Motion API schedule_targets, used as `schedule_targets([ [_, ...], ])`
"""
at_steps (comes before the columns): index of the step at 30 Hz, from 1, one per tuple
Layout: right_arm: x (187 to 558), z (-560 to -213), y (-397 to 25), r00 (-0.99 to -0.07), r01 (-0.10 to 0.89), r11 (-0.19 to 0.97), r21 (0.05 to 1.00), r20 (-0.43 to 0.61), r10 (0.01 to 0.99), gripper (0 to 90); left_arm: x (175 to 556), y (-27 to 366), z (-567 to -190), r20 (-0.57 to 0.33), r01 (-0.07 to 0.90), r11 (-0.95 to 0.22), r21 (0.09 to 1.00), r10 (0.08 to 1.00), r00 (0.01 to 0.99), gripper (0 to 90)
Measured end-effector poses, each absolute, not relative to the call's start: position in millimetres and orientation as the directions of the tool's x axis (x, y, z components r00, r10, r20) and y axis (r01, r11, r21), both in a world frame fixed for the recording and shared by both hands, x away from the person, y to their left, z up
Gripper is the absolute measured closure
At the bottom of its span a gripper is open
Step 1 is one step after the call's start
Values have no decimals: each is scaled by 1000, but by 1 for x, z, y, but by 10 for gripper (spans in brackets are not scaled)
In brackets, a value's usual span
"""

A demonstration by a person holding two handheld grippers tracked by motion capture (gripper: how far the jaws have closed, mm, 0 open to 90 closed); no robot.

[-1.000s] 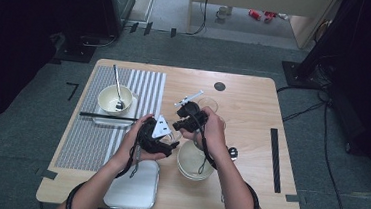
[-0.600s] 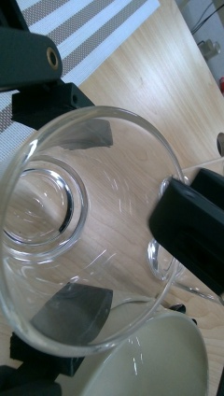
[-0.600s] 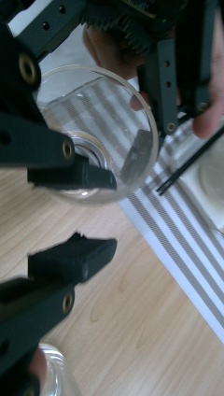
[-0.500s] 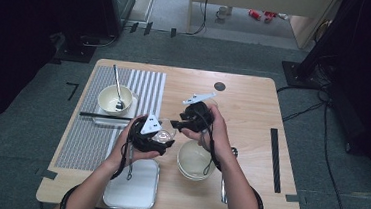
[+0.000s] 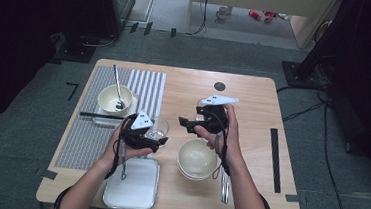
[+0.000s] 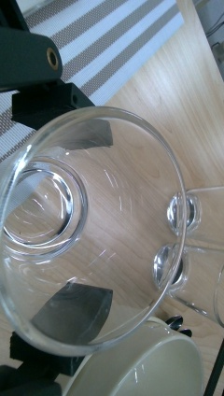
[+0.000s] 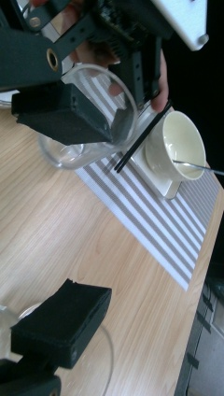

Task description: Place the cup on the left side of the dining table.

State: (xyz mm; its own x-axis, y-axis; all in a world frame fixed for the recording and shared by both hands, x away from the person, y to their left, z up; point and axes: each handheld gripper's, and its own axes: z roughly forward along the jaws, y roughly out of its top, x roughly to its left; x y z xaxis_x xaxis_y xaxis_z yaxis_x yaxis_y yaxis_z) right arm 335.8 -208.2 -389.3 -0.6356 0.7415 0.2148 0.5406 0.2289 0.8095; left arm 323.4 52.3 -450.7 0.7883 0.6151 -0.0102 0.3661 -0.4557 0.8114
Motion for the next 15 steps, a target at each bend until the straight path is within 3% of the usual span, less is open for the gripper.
schedule_targets([
  [2,333,-390,-213,-631,539,232,810,206,748,153,324,57,-449,-15,371,-446,814,623,782,198],
  [15,318,-398,-243,-553,552,198,810,177,814,153,323,97,-445,-32,403,-403,822,673,739,198],
])
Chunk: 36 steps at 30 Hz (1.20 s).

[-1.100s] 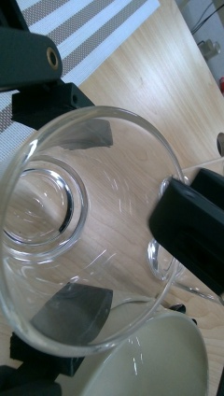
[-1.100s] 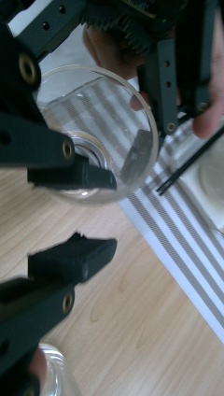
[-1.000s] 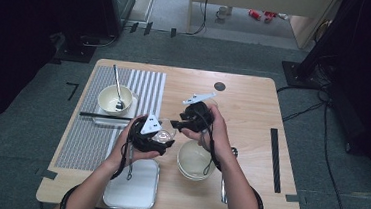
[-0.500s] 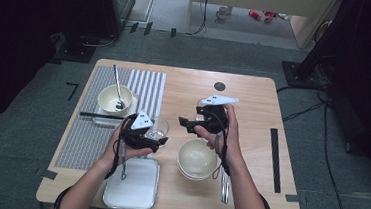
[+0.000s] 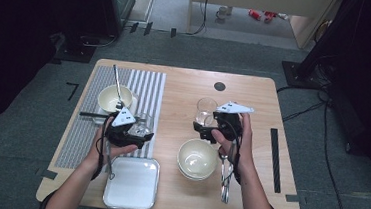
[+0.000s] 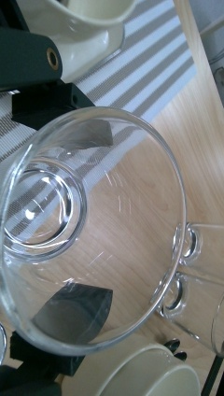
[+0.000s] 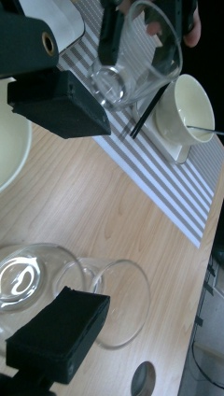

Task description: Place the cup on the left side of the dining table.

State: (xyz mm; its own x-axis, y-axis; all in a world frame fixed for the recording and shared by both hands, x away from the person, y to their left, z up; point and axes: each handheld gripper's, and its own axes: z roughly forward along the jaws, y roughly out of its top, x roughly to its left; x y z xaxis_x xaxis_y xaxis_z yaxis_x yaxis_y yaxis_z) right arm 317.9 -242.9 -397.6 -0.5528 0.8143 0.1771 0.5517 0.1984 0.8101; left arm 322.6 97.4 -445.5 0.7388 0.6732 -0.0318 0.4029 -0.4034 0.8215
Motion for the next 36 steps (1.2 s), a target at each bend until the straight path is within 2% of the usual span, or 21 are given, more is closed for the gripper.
schedule_targets([
  [13,306,-414,-276,-488,579,144,803,199,850,155,324,138,-454,-66,453,-349,820,729,681,198],
  [28,286,-433,-311,-423,595,89,799,217,880,162,330,156,-481,-73,505,-338,794,772,631,198],
  [36,274,-446,-323,-397,605,70,793,225,890,164,330,162,-487,-47,497,-351,793,779,626,198],
])
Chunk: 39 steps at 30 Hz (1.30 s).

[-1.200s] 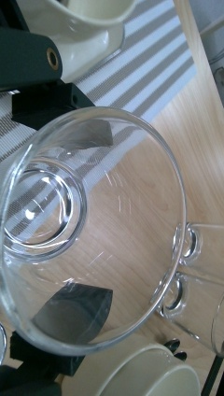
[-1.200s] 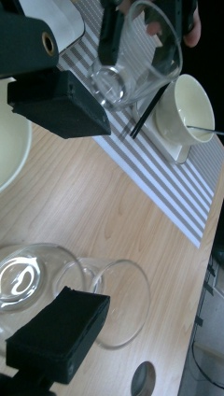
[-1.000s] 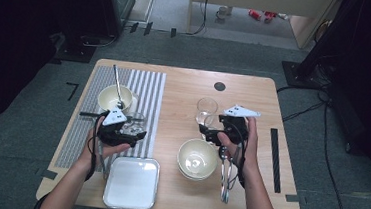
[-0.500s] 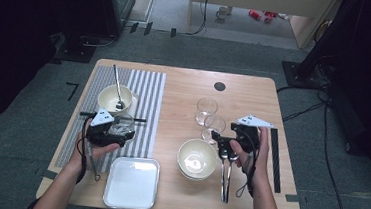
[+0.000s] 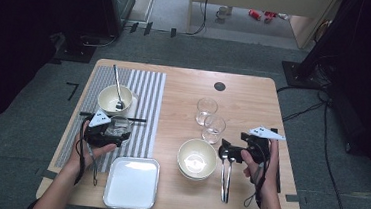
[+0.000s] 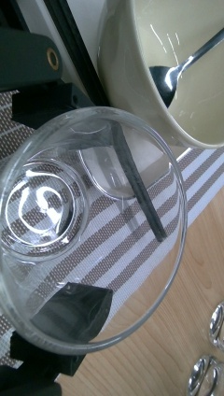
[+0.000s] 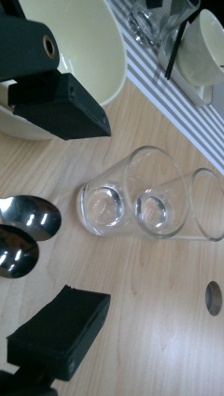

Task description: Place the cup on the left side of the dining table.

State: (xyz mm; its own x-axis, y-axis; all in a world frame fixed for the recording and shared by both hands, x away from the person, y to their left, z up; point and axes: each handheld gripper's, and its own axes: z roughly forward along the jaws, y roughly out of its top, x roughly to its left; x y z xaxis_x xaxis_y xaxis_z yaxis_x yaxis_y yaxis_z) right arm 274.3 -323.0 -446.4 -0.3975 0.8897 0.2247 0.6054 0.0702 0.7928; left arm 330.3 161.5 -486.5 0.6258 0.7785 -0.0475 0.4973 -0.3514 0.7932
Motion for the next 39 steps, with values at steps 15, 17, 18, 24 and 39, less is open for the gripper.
schedule_targets([
  [15,255,-468,-347,-350,630,34,776,244,905,169,330,163,-486,-10,493,-378,784,786,618,198],
  [17,254,-471,-348,-346,632,33,774,244,906,169,329,163,-487,-14,493,-365,790,792,610,195],
  [18,254,-472,-349,-343,633,33,774,242,907,169,329,163,-487,-20,493,-354,795,797,603,189],
  [24,253,-475,-350,-333,629,42,776,220,917,167,325,167,-481,-40,509,-326,796,812,582,135],
  [39,242,-479,-363,-313,627,34,778,211,926,166,302,182,-464,-33,483,-301,822,823,567,135],
])
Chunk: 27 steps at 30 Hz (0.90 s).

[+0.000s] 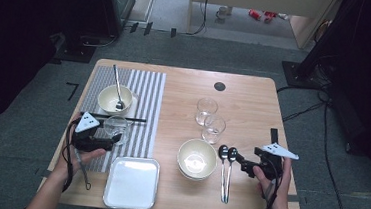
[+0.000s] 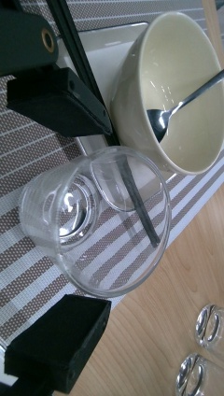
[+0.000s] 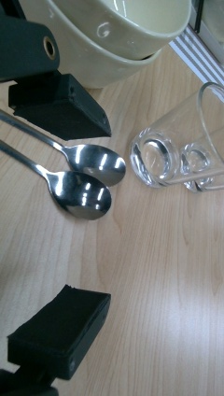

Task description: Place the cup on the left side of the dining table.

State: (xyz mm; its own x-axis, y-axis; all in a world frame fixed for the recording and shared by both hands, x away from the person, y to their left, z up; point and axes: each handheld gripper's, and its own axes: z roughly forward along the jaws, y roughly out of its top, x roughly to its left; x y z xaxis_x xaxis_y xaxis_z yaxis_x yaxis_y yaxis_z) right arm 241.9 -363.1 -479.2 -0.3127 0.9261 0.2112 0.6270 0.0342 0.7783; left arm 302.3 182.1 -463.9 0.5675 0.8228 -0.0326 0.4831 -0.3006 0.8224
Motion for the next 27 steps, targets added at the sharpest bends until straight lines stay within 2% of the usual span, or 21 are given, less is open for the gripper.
schedule_targets([
  [27,211,-499,-380,-279,633,36,773,184,943,172,256,218,-479,-38,531,-246,811,883,468,135],
])
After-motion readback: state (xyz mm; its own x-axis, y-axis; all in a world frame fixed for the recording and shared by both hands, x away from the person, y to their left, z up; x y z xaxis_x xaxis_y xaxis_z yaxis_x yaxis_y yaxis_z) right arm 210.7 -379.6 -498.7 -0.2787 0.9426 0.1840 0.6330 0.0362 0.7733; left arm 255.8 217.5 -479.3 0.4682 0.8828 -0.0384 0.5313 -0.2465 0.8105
